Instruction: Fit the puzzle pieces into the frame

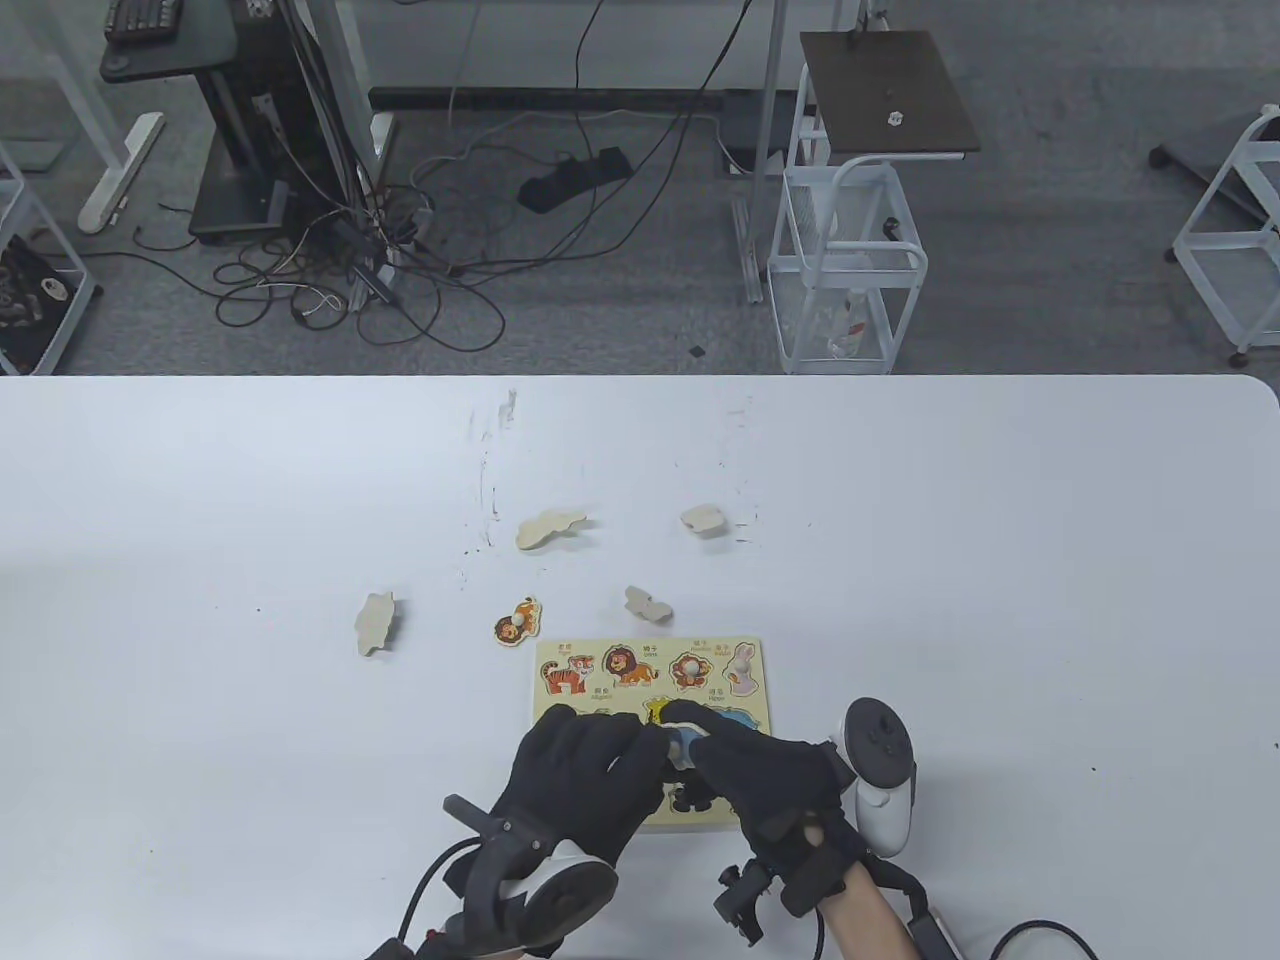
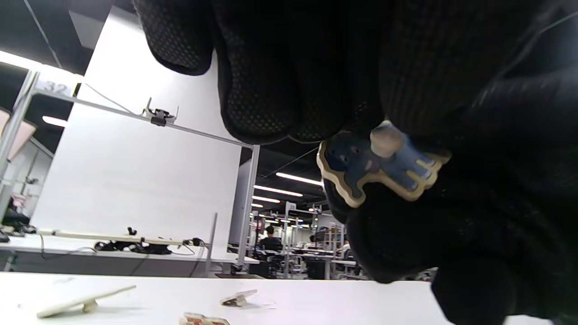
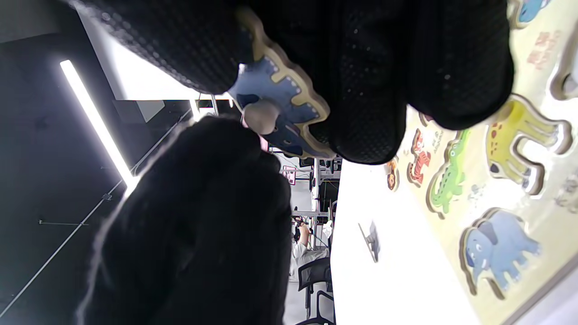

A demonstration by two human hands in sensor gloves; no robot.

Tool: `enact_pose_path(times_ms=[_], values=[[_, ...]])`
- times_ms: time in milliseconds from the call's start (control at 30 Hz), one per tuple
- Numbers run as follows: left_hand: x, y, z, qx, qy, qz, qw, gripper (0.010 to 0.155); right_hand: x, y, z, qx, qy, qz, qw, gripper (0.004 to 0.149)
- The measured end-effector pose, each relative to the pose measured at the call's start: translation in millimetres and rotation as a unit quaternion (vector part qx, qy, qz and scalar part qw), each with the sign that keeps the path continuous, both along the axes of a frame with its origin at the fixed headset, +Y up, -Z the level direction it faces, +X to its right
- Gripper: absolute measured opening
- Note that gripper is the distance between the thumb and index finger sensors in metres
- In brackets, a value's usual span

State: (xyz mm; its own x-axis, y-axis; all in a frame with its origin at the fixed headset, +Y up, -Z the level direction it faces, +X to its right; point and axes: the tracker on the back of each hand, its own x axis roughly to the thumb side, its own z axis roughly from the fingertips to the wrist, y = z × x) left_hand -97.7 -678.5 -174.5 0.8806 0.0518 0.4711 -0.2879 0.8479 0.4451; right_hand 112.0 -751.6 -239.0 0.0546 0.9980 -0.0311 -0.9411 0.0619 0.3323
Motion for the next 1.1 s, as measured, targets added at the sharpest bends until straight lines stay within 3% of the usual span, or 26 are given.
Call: enact_pose_path(times_ms=[200,433,633,767,900,1100], values=[[14,7,-8,-0.007,0.035,-0.02,0.999,0.049,0,-2,4,-0.024,-0.009,-0.029,0.999,0.054],[18,8,-10,0.006,0.014,0.007,1.0,0.049,1,2,9,-0.024,-0.017,-0.051,0.998,0.056],[9,5,-8,0.01,-0.017,0.002,1.0,0.049,-4,5,11,-0.007,0.014,-0.02,1.0,0.059],[2,1,-8,0.008,-0.011,-0.011,1.0,0.049,-7,8,11,0.032,0.031,0.057,0.997,0.065],[-9,-3,-15,-0.027,0.008,-0.043,0.999,0.049,-4,12,11,0.079,-0.009,0.118,0.99,0.066],[-20,-13,-32,-0.143,0.036,-0.118,0.982,0.049,8,18,10,0.135,-0.059,0.203,0.968,0.067]])
